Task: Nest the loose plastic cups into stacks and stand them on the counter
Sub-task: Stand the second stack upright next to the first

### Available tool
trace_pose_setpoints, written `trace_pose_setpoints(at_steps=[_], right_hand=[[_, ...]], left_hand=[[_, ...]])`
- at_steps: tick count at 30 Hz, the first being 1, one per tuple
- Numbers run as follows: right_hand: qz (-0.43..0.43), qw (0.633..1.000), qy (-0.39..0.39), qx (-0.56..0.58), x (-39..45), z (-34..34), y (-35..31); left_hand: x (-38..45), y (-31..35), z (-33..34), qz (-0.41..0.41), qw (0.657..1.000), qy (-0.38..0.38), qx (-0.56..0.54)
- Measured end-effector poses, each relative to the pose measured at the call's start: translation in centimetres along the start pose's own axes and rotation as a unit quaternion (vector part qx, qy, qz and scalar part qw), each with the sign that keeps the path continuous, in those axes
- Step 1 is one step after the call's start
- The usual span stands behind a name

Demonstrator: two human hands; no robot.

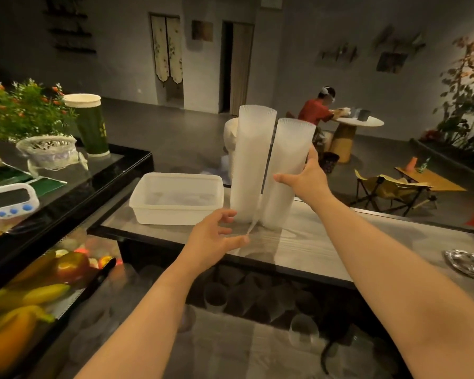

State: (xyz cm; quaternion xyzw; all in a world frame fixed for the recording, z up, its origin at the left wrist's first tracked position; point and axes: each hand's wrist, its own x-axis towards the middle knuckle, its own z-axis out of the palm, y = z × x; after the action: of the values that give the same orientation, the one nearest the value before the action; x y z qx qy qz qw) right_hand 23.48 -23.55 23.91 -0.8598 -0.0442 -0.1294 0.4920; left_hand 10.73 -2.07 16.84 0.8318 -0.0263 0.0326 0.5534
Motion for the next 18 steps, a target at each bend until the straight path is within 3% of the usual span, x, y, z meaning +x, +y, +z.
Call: trace_pose_setpoints(at_steps=[12, 15, 18], right_hand=[[0.015, 1.0, -0.012, 0.021, -0.7, 1.2, 1.6], [0.008, 0.998, 0.067, -0.001, -2.9, 1.1, 1.3], [-0.093, 0.974, 0.205, -0.013, -6.6, 1.6, 1.3]], left_hand=[[-2.5, -4.0, -3.8, -0.035, 0.996, 0.031, 0.073], [-4.0, -6.1, -5.6, -0.071, 0.992, 0.052, 0.093], [-5.8, -9.2, -7.9, -0.113, 0.981, 0.056, 0.15]])
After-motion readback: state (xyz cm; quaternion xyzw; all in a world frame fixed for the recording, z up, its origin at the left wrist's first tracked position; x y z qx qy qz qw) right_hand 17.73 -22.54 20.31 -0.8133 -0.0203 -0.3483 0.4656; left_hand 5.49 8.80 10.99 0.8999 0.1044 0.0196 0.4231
